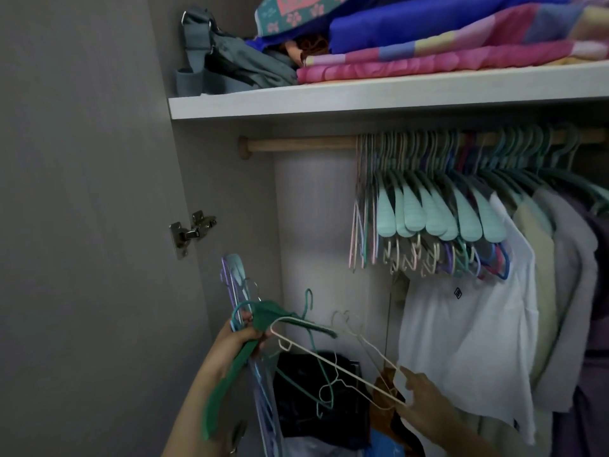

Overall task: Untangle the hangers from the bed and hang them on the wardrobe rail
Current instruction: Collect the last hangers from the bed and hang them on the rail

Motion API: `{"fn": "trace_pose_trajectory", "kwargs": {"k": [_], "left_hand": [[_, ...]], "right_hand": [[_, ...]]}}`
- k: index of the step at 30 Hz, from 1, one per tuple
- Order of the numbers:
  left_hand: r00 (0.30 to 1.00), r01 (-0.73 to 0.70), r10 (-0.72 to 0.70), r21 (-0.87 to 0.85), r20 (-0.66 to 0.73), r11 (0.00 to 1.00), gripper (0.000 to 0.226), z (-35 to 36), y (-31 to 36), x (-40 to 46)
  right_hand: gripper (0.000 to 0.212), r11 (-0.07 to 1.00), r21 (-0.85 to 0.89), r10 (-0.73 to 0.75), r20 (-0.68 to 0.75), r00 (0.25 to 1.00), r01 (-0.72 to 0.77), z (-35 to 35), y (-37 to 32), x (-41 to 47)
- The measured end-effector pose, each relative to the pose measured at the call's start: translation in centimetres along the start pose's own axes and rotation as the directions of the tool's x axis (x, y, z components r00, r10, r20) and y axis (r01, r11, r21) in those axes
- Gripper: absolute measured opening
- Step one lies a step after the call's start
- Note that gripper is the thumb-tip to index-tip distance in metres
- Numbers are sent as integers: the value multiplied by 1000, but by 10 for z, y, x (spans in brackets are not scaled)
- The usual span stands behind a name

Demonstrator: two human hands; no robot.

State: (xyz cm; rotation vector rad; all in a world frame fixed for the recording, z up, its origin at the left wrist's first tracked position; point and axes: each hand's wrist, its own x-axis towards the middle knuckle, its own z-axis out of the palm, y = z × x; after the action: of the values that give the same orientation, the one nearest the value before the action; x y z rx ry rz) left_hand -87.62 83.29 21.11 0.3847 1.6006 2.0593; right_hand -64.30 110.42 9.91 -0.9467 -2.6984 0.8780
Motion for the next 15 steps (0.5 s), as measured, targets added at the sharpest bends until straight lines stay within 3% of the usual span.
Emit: {"fn": "trace_pose_trajectory", "kwargs": {"k": [3, 7, 11, 13, 15], "left_hand": [[995, 24, -14, 101, -101, 995, 36, 3, -5, 12], [972, 64, -9, 226, -237, 972, 33, 17, -10, 17], [959, 74, -18, 188, -282, 979, 63, 25, -15, 16], [957, 62, -13, 161, -291, 985, 54, 25, -18, 16], [954, 64, -17, 149, -300, 987, 47, 27, -17, 13]], "right_hand": [[83, 995, 96, 25, -11, 1000, -24, 10, 1, 0], [93, 937, 324, 110, 72, 991, -128, 20, -16, 13], [111, 815, 506, 179, 243, 953, -282, 8, -43, 22], [119, 760, 515, 312, 247, 917, -397, 1, -46, 26], [94, 786, 447, 400, 160, 902, -428, -8, -47, 27]]}}
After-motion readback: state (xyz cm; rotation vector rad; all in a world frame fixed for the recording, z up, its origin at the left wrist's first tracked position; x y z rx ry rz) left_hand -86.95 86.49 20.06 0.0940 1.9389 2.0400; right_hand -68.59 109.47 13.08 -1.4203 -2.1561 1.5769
